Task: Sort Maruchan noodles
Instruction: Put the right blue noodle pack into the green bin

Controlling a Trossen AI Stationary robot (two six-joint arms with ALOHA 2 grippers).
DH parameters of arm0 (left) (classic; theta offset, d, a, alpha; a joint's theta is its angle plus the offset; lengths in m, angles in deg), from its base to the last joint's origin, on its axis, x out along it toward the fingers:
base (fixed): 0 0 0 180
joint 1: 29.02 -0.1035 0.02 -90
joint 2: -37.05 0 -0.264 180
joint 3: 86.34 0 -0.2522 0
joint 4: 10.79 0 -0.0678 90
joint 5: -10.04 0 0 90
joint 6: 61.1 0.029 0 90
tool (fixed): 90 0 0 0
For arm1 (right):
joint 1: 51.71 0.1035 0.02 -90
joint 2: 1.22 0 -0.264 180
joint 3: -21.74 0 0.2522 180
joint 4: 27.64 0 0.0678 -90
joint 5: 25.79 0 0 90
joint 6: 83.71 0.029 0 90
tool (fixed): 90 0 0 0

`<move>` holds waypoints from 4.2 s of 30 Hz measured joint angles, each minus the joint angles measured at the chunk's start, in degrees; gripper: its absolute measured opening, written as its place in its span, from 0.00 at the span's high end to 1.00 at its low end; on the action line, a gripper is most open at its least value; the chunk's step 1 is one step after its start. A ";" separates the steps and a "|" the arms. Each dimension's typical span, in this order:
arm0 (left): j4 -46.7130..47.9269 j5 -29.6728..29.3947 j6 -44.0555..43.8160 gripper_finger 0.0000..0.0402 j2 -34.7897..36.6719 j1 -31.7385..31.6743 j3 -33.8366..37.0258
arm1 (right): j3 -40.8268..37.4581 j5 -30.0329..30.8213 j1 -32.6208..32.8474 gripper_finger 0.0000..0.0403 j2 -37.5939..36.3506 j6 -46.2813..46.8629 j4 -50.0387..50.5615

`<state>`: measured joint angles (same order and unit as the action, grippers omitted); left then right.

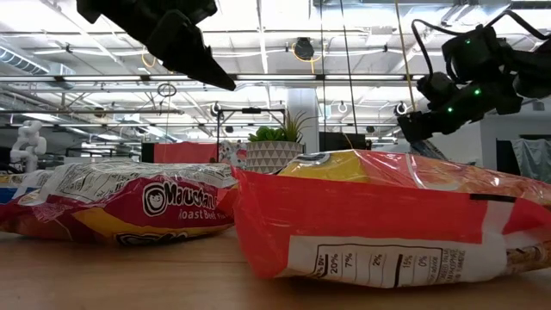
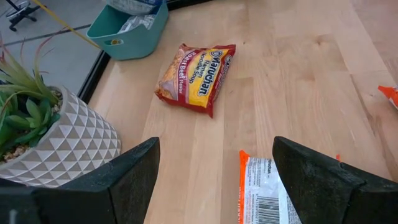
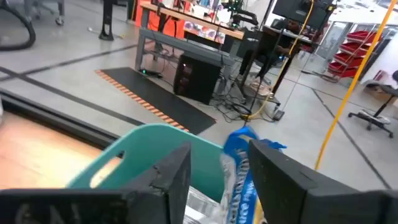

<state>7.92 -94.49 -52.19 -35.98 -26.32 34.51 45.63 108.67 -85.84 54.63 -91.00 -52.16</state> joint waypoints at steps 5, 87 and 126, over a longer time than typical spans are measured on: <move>0.01 0.00 0.00 0.21 0.00 0.00 0.00 | -0.01 -1.26 0.00 0.60 0.00 1.51 -0.50; -2.60 -0.42 -5.62 0.21 -0.07 0.87 3.74 | 41.30 -1.04 -7.79 0.55 28.20 20.00 63.16; -1.75 -0.35 -6.56 0.21 -0.04 1.05 3.76 | 41.27 23.11 4.56 1.00 27.30 -11.43 43.26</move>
<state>6.17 -94.84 -58.75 -36.03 -25.27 38.27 86.90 131.78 -81.27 81.93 -102.43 -8.91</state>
